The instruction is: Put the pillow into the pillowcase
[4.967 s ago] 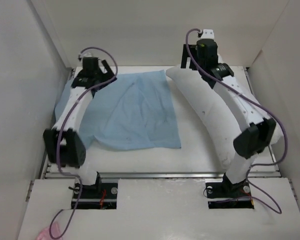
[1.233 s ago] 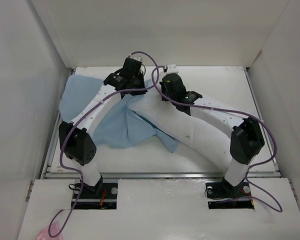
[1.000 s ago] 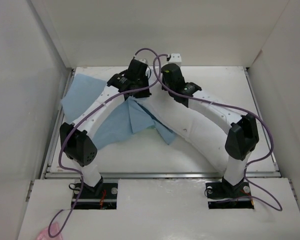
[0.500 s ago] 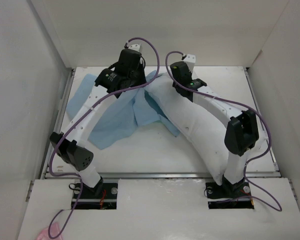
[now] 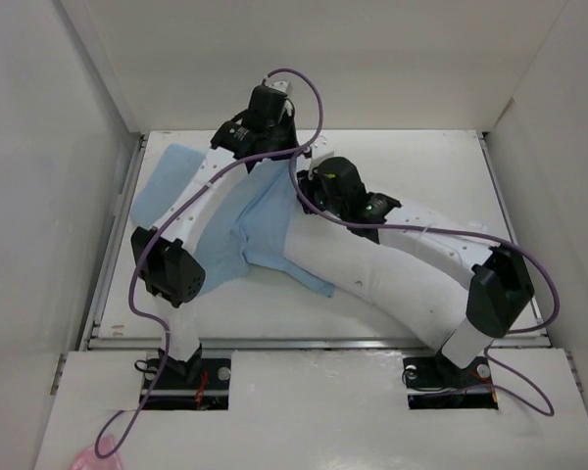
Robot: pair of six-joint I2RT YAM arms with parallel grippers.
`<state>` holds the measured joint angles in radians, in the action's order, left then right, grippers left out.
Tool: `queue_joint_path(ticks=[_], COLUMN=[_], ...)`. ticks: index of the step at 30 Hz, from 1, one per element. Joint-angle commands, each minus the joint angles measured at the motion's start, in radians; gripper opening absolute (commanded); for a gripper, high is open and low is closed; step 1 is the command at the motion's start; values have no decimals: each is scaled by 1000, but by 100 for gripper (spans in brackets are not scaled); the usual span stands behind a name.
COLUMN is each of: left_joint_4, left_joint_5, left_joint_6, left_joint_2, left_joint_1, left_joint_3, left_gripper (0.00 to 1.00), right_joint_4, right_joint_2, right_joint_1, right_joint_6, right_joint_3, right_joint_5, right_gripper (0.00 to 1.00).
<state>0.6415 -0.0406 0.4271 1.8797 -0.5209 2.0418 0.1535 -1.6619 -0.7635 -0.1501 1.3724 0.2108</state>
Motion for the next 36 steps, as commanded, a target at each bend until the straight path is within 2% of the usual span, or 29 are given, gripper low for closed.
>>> queue_joint_path(ticks=[1, 2, 4, 6, 9, 11, 13, 14, 15, 17, 18, 19, 20, 22, 25, 28, 29, 30, 32, 33, 36], left_joint_4=[-77, -77, -34, -8, 1, 12, 21, 46, 55, 69, 82, 83, 83, 44, 15, 39, 67, 95, 136, 136, 106], left_joint_5=[-38, -38, 5, 74, 125, 125, 125, 125, 125, 156, 197, 217, 231, 241, 216, 110, 101, 76, 22, -81, -245], left_joint_6=[-2, -11, -11, -20, -21, -21, -21, -21, -21, -30, -30, -30, -42, -62, -103, -134, -123, -135, -166, -186, -207], left_joint_2=[-82, -109, -140, -201, -286, -312, -324, -333, -333, -347, -356, -356, -356, -344, -239, -44, 17, 138, 237, 275, 331], left_joint_1=[18, 18, 18, 18, 18, 27, 27, 27, 27, 27, 27, 27, 47, 74, 137, 202, 202, 202, 211, 211, 234], left_joint_3=[-30, -44, -66, -123, -228, -277, -278, -278, -278, -278, -278, -261, -261, -227, -145, 15, 140, 203, 302, 355, 313], left_gripper=[0, 0, 0, 0, 0, 0, 16, 23, 39, 63, 90, 100, 100, 100, 100, 100, 100, 100, 100, 100, 100], right_joint_4=[-72, -48, 30, 43, 32, 18, 9, -2, -2, 10, 53, 66, 66, 57, 63, 132, 144, 155, 165, 166, 179], right_joint_2=[16, -4, -28, -13, 54, 63, 63, 48, 18, -21, -65, -84, -97, -130, -208, -292, -347, -370, -421, -430, -458], right_joint_1=[16, 16, 16, 36, 98, 182, 243, 257, 269, 303, 314, 323, 332, 345, 355, 355, 355, 355, 355, 355, 355], right_joint_6=[43, 43, 43, 53, 63, 53, 53, 53, 53, 79, 99, 118, 135, 147, 147, 147, 138, 126, 116, 107, 107], right_joint_3=[-22, -12, 37, 37, 37, 51, 80, 114, 137, 222, 258, 287, 306, 332, 414, 535, 557, 576, 600, 600, 600], right_joint_5=[-114, -81, 40, 67, -22, -218, -376, -407, -433, -523, -554, -576, -637, -637, -637, -620, -620, -620, -610, -610, -610], right_gripper=[40, 52, 61, 78, 96, 100, 100, 100, 100, 100, 100, 100, 100, 100, 100, 100, 100, 100, 100, 100, 100])
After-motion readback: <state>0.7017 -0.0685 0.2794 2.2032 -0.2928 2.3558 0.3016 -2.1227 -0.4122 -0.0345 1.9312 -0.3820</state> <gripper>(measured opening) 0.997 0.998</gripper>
